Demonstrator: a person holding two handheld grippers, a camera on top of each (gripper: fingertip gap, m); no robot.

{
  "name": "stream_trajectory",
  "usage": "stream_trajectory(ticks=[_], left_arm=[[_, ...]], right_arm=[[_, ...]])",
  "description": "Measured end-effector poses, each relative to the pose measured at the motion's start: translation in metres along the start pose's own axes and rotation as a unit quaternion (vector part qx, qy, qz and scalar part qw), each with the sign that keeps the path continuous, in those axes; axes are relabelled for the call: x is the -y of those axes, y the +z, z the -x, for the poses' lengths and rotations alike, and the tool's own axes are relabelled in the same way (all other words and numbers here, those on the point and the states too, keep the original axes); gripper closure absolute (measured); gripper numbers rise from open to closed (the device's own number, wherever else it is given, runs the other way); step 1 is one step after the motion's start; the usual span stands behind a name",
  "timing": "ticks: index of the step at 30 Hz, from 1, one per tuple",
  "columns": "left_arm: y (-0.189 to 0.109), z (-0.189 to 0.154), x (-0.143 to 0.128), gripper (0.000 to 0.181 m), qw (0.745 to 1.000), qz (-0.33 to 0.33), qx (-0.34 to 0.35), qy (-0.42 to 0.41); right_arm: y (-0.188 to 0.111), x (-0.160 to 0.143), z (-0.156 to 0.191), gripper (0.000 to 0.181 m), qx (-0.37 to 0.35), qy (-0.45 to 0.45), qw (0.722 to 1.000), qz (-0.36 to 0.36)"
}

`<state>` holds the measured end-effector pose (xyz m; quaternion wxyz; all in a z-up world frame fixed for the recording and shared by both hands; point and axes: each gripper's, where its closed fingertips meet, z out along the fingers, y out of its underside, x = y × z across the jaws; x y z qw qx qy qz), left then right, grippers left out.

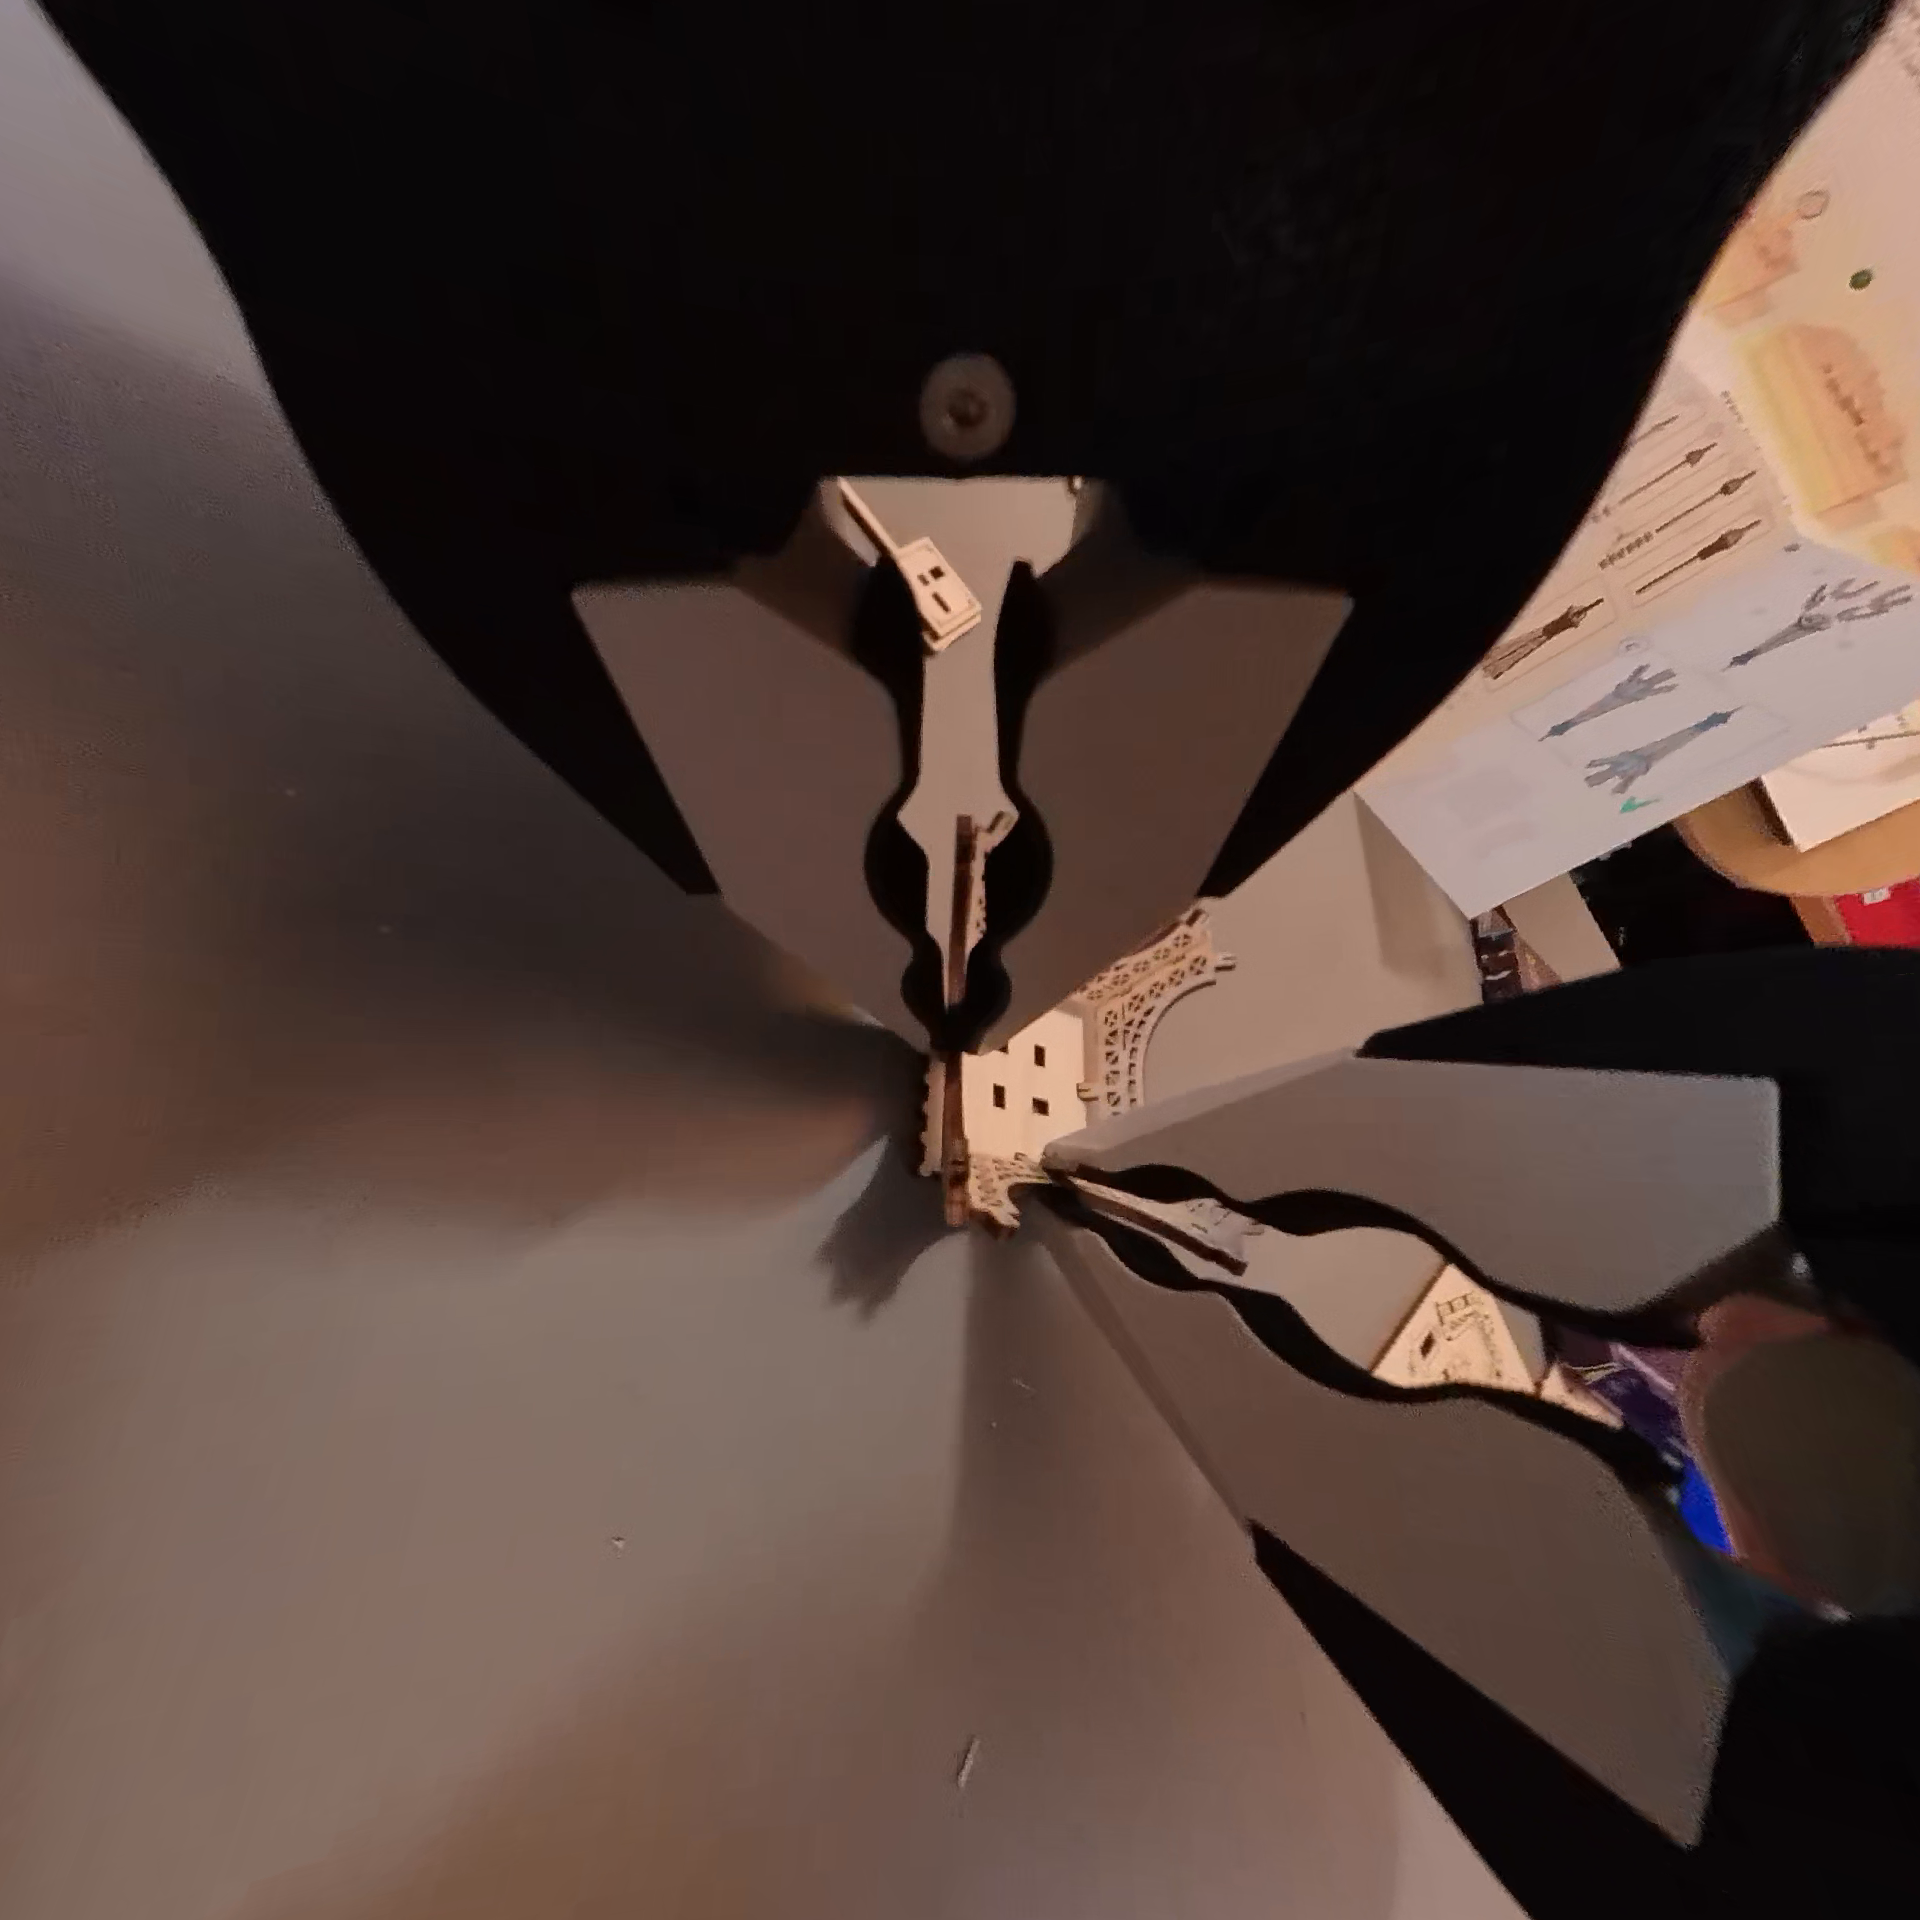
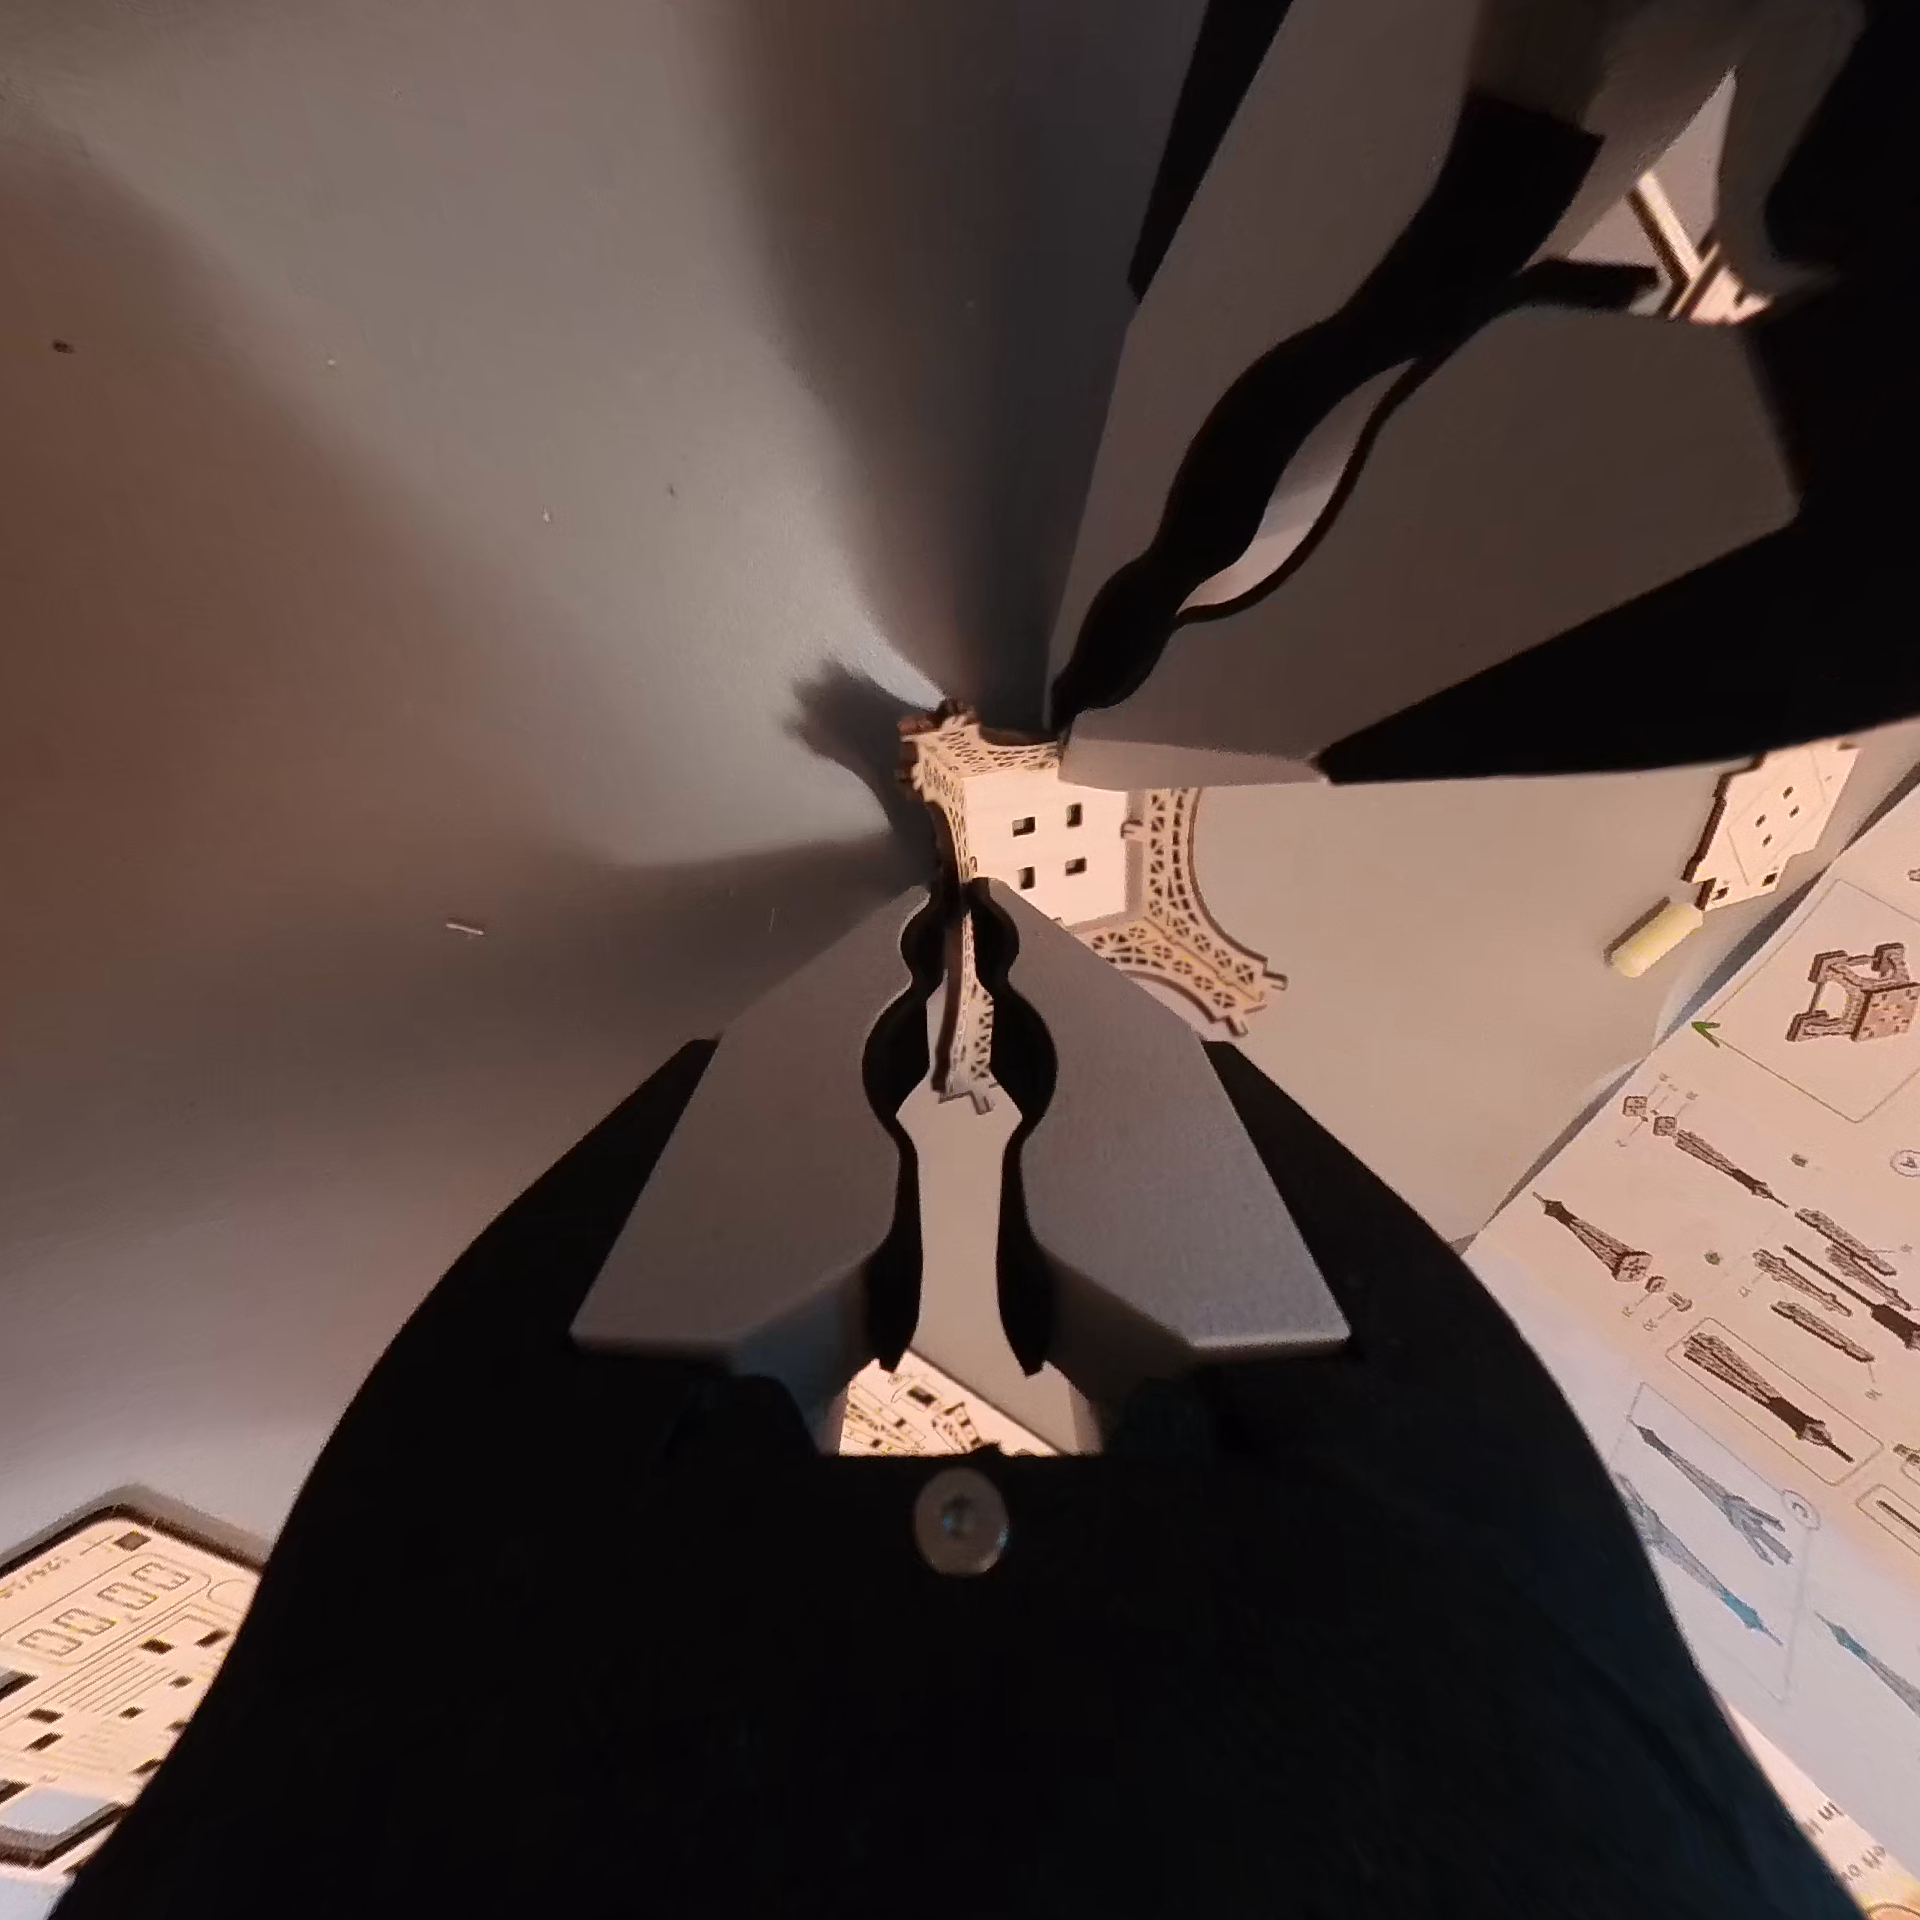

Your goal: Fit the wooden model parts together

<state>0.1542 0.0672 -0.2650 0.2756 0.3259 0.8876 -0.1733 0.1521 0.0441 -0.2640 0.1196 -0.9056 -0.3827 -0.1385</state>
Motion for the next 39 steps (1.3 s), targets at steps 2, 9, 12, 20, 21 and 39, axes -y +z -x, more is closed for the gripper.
stream_trajectory(ticks=[2,9,12,20,21,39], left_arm=[[0.000,0.000,0.000,0.181,1.000,0.013,-0.012,0.015],[0.000,-0.002,0.000,0.181,0.998,0.021,-0.052,0.033],[0.000,-0.002,0.000,0.181,0.999,0.005,-0.042,0.024],[0.000,-0.001,-0.001,0.181,1.000,-0.006,0.007,0.030],[-0.001,-0.003,-0.001,0.181,1.000,-0.011,-0.007,0.019],[-0.002,-0.006,0.000,0.181,0.999,0.010,-0.045,0.009]], right_arm=[[0.000,0.000,0.000,0.179,0.001,-0.002,1.000,0.000],[0.001,0.001,0.000,0.179,-0.001,-0.002,1.000,-0.009],[0.000,0.001,0.000,0.179,-0.002,-0.002,1.000,-0.006],[0.001,0.002,0.000,0.179,-0.004,-0.002,1.000,-0.007],[0.001,0.002,0.000,0.179,-0.005,-0.003,1.000,-0.009],[-0.030,-0.012,-0.055,0.181,-0.036,0.285,0.937,-0.198]])
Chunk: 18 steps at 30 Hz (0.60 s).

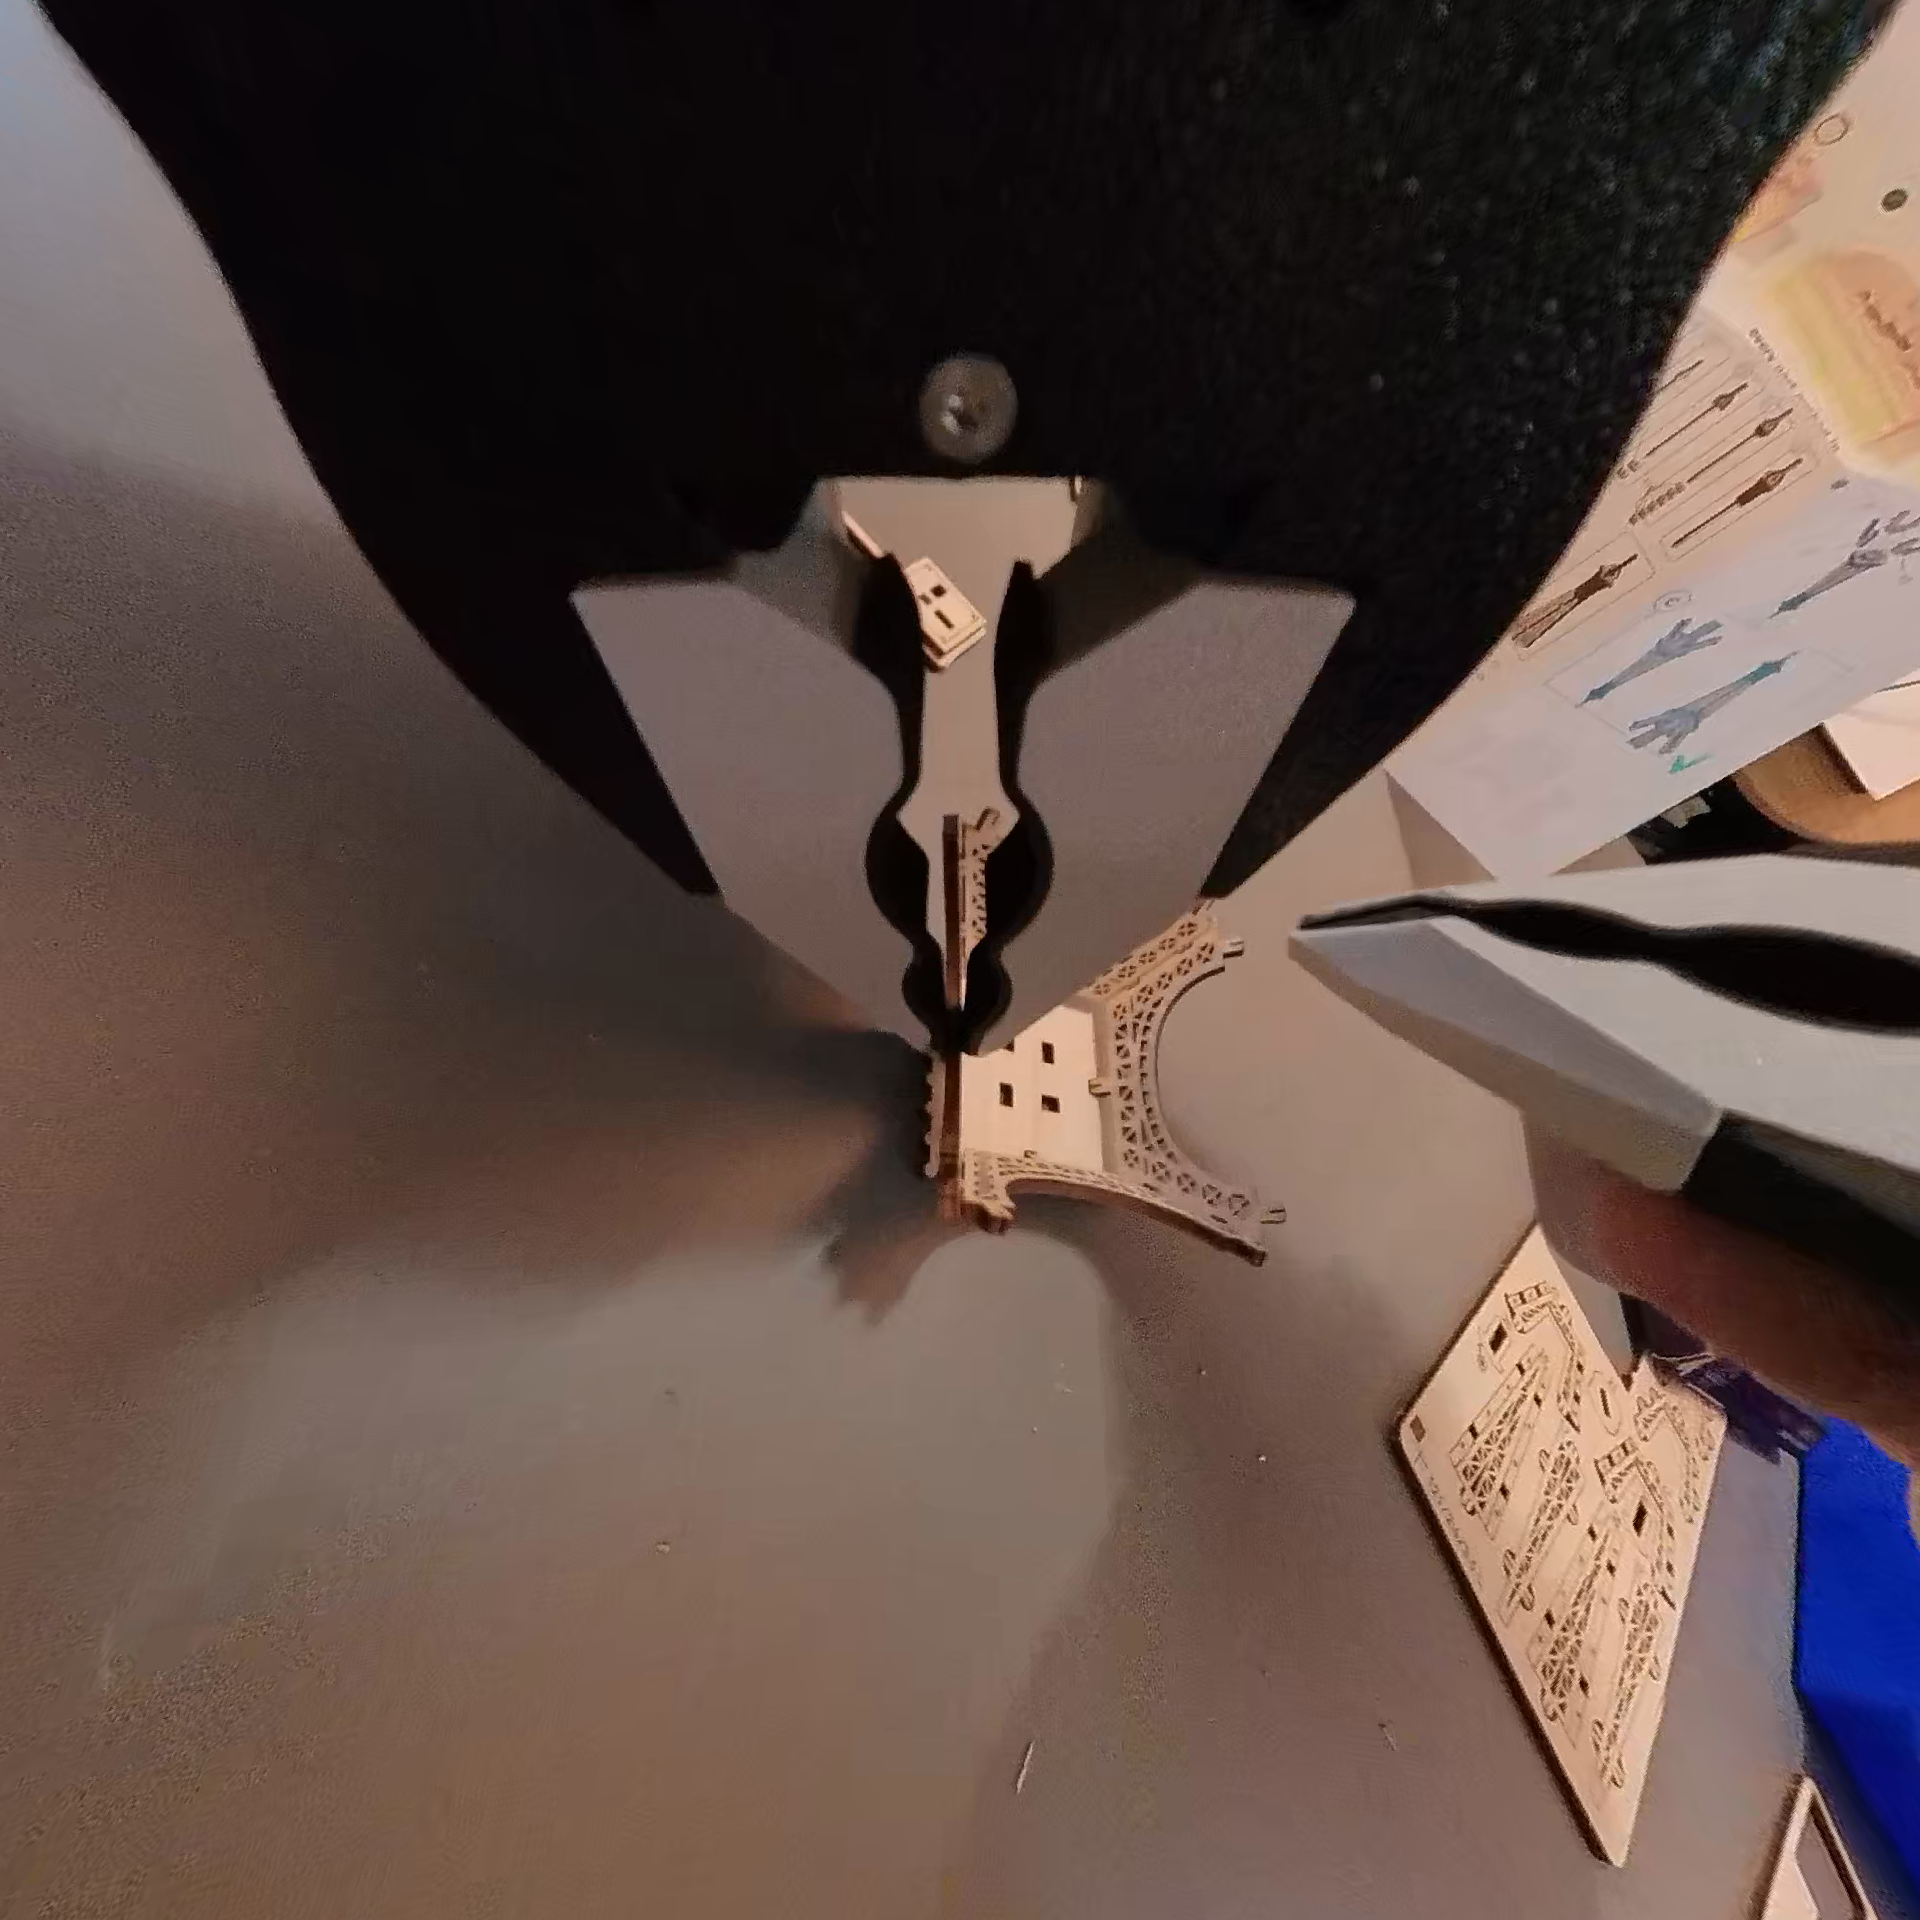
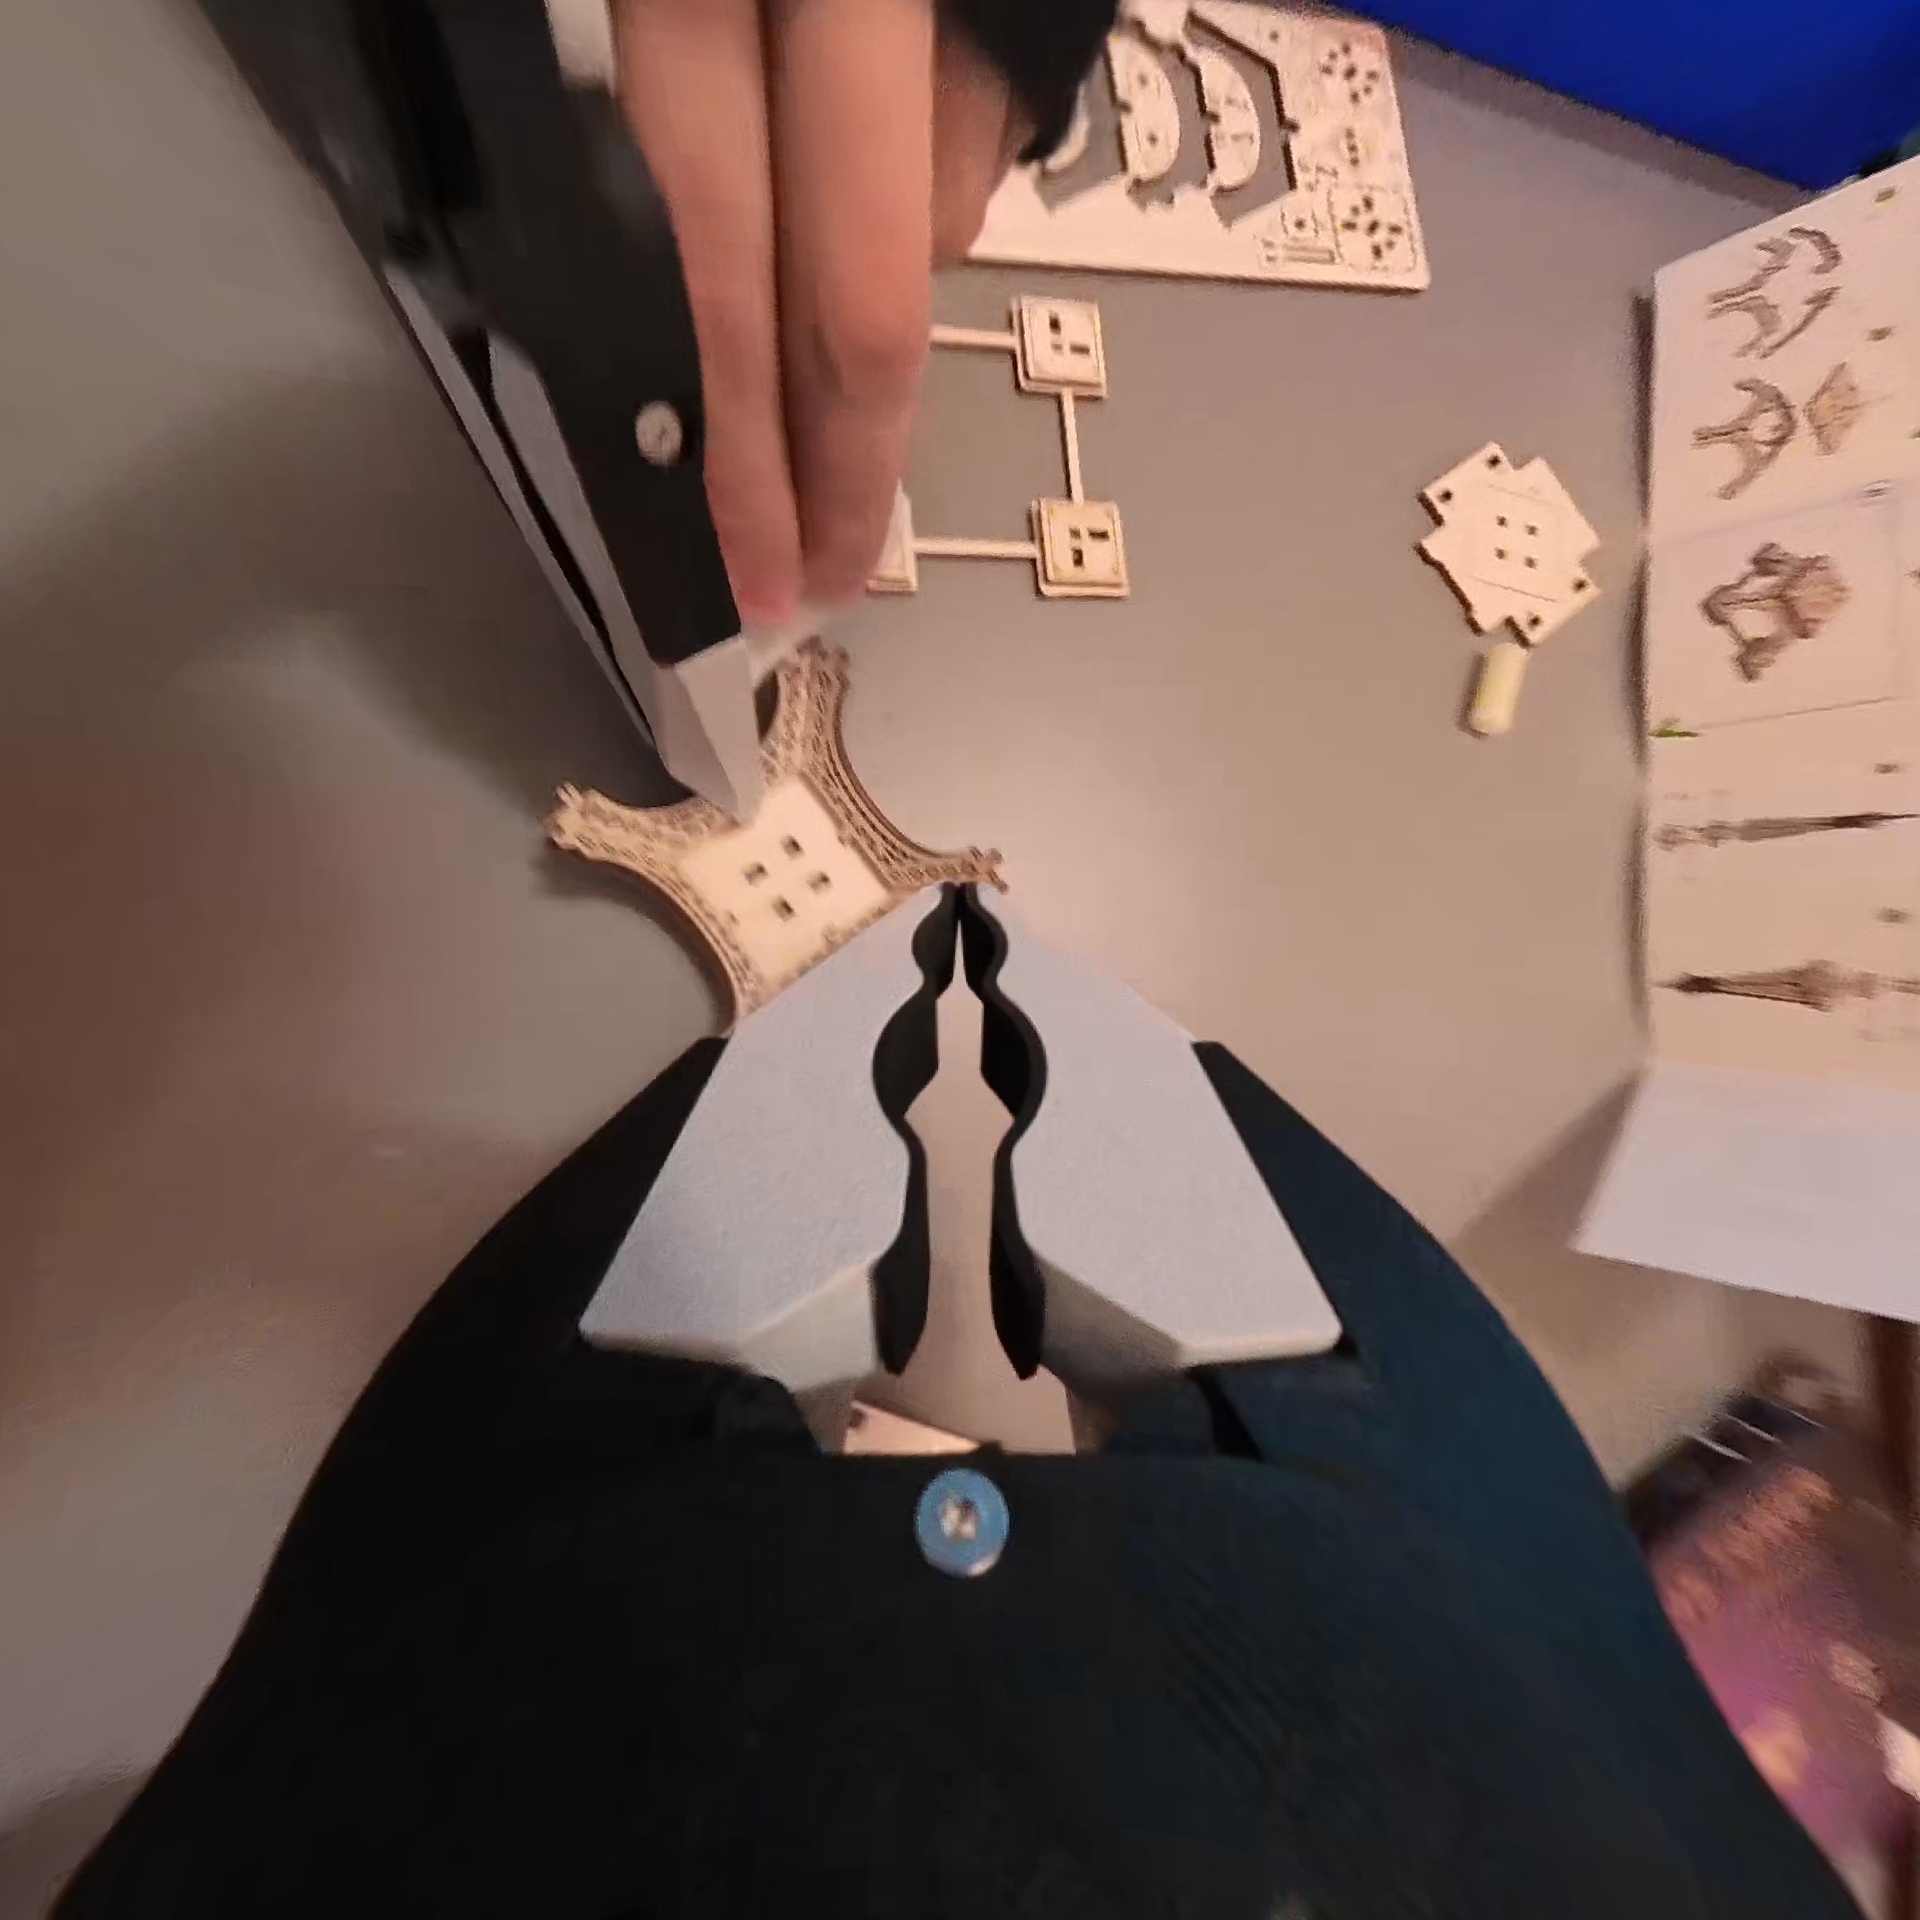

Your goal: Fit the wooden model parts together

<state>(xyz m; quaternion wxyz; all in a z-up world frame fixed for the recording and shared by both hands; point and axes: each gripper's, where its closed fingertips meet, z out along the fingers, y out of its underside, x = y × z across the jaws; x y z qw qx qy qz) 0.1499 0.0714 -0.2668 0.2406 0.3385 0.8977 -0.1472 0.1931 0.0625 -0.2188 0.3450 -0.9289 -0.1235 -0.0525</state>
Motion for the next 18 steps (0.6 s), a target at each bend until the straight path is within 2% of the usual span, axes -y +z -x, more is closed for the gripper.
stream_trajectory(ticks=[2,5,14,18], left_arm=[[0.000,0.000,0.000,0.181,1.000,0.003,-0.004,-0.004],[0.000,0.000,0.000,0.181,1.000,0.006,-0.001,-0.004],[-0.001,0.000,0.000,0.181,1.000,0.001,0.022,0.002],[-0.001,0.000,0.000,0.181,1.000,0.004,0.026,0.008]], right_arm=[[0.004,0.003,0.012,0.181,0.052,0.034,0.998,-0.001],[0.014,-0.006,0.024,0.181,0.080,0.039,0.994,0.065],[0.038,-0.019,0.033,0.181,0.085,0.013,0.980,0.181],[0.041,-0.018,0.038,0.181,0.096,0.053,0.974,0.199]])
